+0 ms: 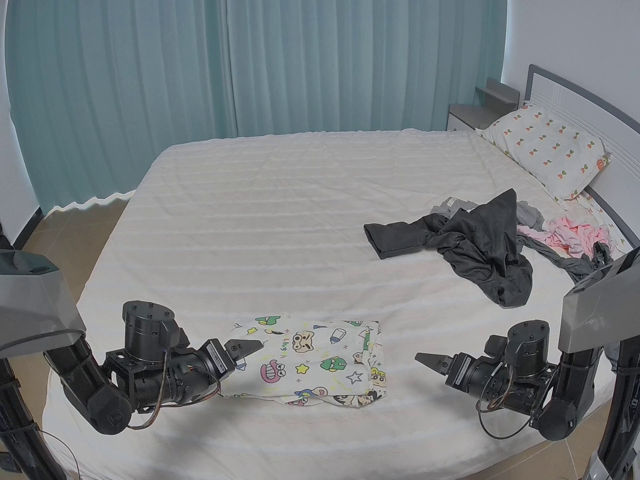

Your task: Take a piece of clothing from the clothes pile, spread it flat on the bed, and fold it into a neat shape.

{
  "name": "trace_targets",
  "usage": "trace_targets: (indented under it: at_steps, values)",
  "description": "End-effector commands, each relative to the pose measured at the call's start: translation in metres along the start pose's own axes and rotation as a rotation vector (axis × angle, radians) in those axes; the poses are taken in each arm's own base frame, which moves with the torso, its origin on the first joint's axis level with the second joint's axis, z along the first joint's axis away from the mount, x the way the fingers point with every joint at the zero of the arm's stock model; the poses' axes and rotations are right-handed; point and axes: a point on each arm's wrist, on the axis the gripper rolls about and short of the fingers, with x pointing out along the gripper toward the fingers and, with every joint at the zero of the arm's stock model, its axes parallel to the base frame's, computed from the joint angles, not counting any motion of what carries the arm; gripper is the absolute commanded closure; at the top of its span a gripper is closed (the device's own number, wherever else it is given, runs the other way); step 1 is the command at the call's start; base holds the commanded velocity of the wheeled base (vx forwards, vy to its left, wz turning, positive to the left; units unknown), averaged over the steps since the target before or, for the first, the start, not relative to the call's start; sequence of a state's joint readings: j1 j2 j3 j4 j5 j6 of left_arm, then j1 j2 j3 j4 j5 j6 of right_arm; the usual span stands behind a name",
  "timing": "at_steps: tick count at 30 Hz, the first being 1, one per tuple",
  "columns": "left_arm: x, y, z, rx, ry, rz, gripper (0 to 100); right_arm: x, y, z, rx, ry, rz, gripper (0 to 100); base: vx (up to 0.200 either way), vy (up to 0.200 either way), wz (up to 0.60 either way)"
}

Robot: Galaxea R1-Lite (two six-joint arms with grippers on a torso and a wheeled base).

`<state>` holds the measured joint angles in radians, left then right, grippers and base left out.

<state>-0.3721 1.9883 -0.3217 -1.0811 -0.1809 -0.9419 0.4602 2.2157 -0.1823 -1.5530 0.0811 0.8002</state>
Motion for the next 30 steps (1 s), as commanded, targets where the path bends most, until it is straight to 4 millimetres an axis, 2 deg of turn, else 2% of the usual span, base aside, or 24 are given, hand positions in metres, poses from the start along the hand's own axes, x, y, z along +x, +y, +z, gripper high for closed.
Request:
trace_targets:
  at_steps: [1, 4, 6, 9, 13, 20, 26, 27, 30]
  values:
    - [0.001, 0.005, 0.005, -0.016, -0.005, 0.008, 0, 0.008, 0.007, 0.003, -0.005, -0.019, 0.041, 0, 0.0, 0.2, 0.0]
    - [0.0, 0.007, 0.007, -0.022, -0.003, 0.007, 0, 0.014, 0.008, 0.002, -0.007, -0.011, 0.055, 0, 0.0, 0.2, 0.0]
    - [0.0, 0.009, 0.008, -0.027, 0.0, 0.007, 0, 0.032, 0.004, -0.004, -0.021, 0.003, 0.048, 0, 0.0, 0.2, 0.0]
    - [0.0, 0.009, 0.007, -0.028, 0.004, 0.01, 0, 0.046, -0.008, -0.015, -0.02, 0.042, 0.021, 0, 0.0, 0.2, 0.0]
    - [0.002, 0.012, 0.006, -0.028, 0.02, 0.015, 0, 0.057, -0.018, -0.026, -0.066, 0.08, -0.003, 0, 0.0, 0.0, 0.0]
    - [0.005, 0.014, 0.005, -0.027, 0.014, 0.012, 0, 0.065, -0.024, -0.028, -0.121, 0.081, -0.01, 0, 0.0, 0.0, 0.0]
    - [0.007, 0.015, 0.005, -0.027, 0.012, 0.017, 0, 0.063, -0.026, -0.027, -0.13, 0.082, -0.024, 0, 0.0, 0.0, 0.0]
    - [0.007, 0.015, 0.005, -0.027, 0.012, 0.017, 0, 0.062, -0.026, -0.027, -0.131, 0.081, -0.025, 100, 0.0, 0.0, 0.0]
    - [0.007, 0.015, 0.005, -0.027, 0.012, 0.017, 0, 0.06, -0.027, -0.026, -0.129, 0.076, -0.032, 100, 0.0, 0.0, 0.0]
